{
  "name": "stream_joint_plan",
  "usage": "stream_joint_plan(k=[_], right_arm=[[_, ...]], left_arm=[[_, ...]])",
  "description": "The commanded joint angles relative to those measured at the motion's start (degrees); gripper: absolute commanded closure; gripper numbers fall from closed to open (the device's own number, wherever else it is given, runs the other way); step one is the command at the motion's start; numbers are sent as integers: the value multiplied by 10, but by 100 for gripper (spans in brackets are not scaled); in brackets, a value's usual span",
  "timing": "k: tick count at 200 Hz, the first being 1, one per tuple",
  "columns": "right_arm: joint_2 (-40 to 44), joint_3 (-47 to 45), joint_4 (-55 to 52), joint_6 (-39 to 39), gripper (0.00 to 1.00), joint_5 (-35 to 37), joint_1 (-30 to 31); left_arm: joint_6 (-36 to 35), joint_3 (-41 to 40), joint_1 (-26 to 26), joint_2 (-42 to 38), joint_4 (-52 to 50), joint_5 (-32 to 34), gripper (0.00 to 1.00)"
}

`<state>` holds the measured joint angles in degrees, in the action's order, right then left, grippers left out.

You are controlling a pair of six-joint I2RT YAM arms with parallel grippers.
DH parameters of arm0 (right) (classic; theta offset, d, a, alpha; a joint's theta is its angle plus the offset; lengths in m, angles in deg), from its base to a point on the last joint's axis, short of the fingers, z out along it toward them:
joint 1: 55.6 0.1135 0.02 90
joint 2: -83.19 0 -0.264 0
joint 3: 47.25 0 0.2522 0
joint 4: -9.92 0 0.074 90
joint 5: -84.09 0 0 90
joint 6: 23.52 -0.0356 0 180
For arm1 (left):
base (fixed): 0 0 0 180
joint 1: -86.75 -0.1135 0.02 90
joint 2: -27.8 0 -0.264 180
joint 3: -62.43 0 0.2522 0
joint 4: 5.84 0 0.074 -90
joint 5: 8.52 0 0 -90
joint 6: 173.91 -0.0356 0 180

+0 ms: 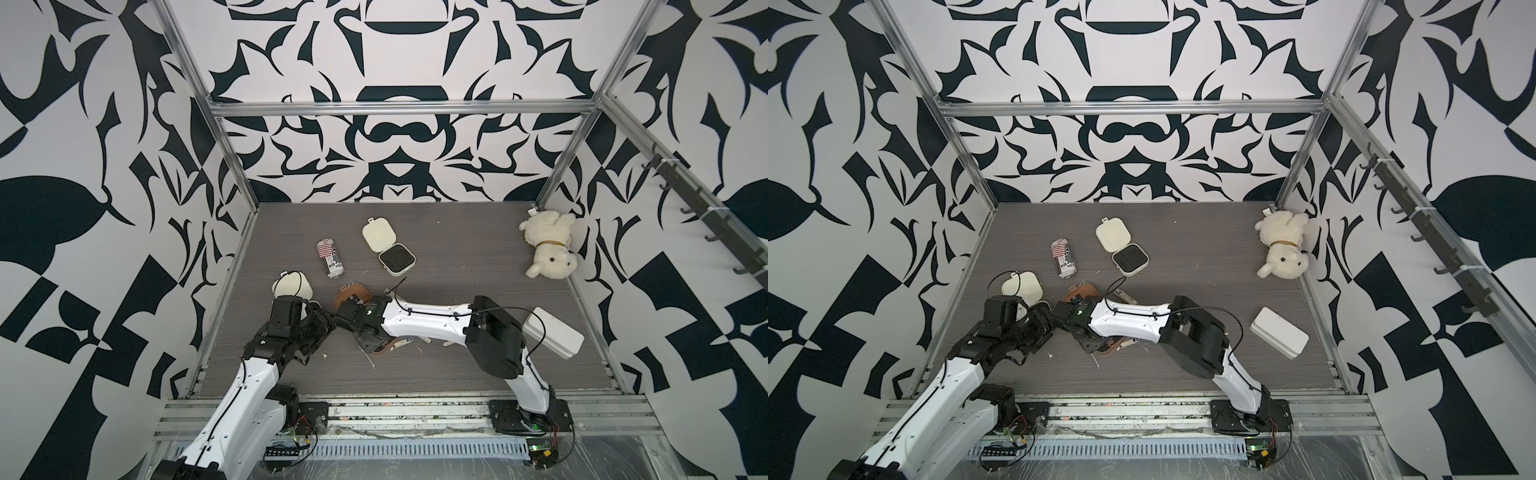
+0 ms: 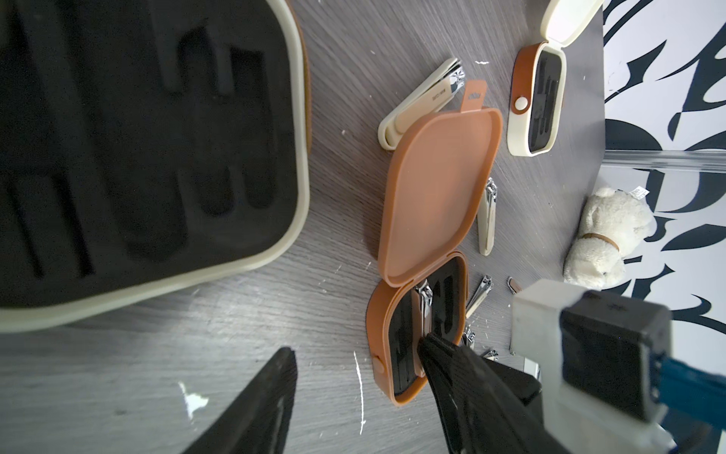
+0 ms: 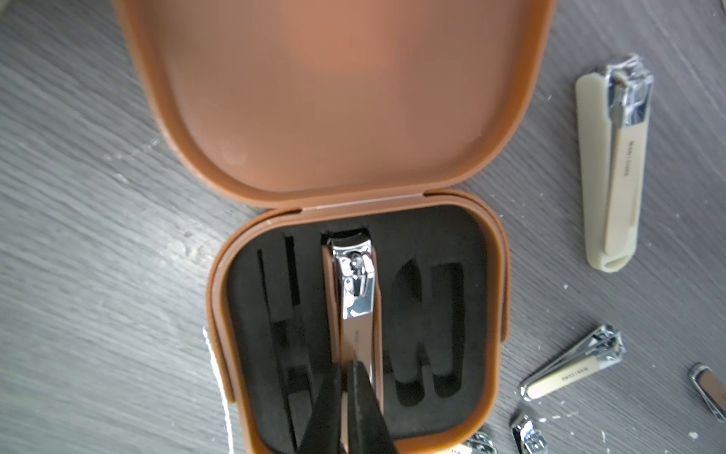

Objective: Organize nail clipper sets
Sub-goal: Place the nail clipper in the storage box.

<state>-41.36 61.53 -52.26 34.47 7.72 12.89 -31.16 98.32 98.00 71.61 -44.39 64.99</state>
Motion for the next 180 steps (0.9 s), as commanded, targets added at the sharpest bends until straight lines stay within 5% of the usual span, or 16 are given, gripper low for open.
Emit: stream_joint_plan(k=[1,91,180], right_arm=[[-98,-42,23,-14,91,-118,6],[-113,-31,45,4,90,-161,6],[-23,23,48,34,88,-127,-7]], left_arm=[[3,-7,-3,-2,-10,6,33],[14,-5,-3,-13,-30,14,33],[25,-2,-3,-9,-42,19,34]])
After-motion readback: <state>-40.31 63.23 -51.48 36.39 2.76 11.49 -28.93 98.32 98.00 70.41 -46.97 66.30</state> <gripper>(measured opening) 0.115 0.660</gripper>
